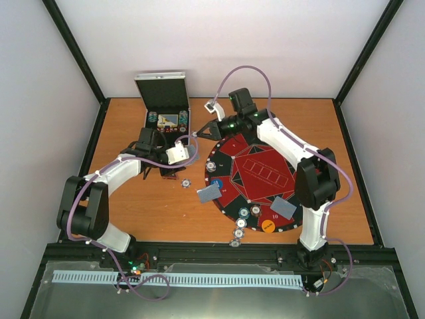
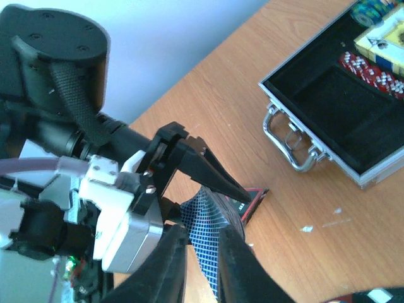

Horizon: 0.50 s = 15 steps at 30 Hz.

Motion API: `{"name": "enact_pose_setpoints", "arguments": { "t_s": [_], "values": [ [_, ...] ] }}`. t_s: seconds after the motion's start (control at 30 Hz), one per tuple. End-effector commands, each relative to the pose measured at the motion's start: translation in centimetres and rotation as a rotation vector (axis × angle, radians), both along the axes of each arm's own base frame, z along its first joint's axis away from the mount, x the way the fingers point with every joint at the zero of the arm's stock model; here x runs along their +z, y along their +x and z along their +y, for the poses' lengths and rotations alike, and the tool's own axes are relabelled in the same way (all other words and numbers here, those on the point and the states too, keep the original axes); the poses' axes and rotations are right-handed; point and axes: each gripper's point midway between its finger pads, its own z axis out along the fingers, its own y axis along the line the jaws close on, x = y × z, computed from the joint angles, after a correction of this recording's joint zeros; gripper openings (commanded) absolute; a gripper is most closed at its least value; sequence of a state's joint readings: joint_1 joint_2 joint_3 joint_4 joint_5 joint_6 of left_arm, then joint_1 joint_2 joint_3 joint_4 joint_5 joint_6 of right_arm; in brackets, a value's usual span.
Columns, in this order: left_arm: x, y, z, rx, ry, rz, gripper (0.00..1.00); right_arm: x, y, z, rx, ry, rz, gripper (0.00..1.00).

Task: Distribute texas hold em gaming equipment

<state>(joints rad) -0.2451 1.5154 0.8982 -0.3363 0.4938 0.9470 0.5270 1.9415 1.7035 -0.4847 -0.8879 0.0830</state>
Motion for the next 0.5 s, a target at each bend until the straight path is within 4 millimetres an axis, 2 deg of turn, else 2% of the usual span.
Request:
{"name": "enact_pose_setpoints", "arguments": {
  "t_s": [0.0, 0.07, 0.23, 0.4, 0.47],
  "values": [
    [2.0, 0.5, -0.6, -0.007, -0.046, -0.046, 0.54, -2.3, 0.3, -0.2, -0.046, -0.081, -0.008, 0.28],
    [2.0, 0.5, -0.6, -0.007, -0.048, -0.046, 0.54, -3.4, 0.1, 0.2, -0.041, -0.112, -0.013, 0.41],
    [2.0, 0.6, -0.7, -0.010, -0.050, -0.041, 0.55, -5.2, 0.3, 1.2, -0.027, -0.139, -0.016, 0.57],
    [2.0, 0.6, -0.7, -0.007, -0.051, -0.037, 0.55, -6.9, -0.3, 2.3, 0.019, -0.160, 0.008, 0.58],
    [2.0, 0.6, -0.8, -0.008, -0.052, -0.038, 0.54, -7.2, -0.4, 2.4, 0.026, -0.159, 0.017, 0.51]
  ]
}}
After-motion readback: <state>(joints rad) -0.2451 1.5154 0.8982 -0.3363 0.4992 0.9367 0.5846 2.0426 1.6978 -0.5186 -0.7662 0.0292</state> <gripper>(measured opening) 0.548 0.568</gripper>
